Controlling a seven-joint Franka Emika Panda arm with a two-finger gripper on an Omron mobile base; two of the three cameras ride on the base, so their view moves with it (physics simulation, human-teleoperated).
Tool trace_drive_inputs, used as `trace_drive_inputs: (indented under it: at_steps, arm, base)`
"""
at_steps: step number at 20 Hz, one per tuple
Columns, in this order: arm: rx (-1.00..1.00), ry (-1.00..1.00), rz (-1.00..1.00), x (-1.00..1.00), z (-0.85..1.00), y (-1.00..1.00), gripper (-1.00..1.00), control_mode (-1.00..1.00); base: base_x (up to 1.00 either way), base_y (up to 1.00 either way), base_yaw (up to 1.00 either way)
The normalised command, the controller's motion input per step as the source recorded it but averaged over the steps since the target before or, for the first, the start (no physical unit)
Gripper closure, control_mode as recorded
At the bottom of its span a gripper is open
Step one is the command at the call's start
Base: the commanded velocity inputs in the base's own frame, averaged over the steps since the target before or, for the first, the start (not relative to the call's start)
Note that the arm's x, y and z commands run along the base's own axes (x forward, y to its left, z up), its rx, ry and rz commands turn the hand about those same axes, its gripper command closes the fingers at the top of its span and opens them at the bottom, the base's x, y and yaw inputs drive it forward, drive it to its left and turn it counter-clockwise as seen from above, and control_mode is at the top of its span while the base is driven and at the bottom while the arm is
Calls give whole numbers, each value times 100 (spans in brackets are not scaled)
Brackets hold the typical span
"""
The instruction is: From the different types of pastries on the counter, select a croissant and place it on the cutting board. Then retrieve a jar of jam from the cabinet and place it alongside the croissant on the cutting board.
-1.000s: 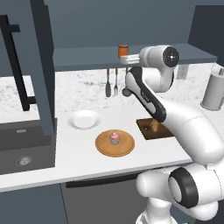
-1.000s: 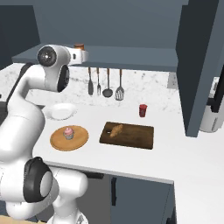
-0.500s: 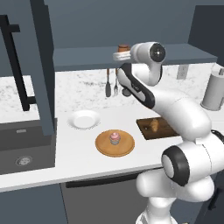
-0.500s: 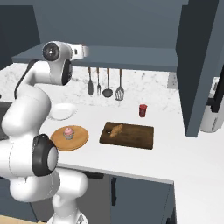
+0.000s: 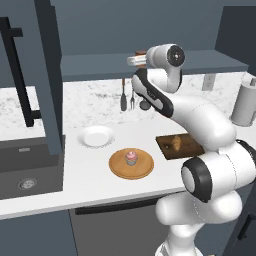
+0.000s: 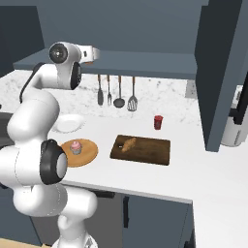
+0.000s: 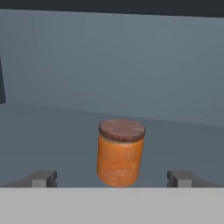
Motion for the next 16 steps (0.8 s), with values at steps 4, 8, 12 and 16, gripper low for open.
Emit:
trace_drive_inputs:
  at_steps: [4,8,12,16]
  arm:
    - [0,0,0,0,0,0,-100,-100]
    - [0,0,0,14,0,0,-100,-100]
    - [0,0,0,30,0,0,-100,-100]
    - [0,0,0,20,-1,0,-100,-100]
  base:
    - [0,0,0]
    - [0,0,0]
    - [0,0,0]
    - [0,0,0]
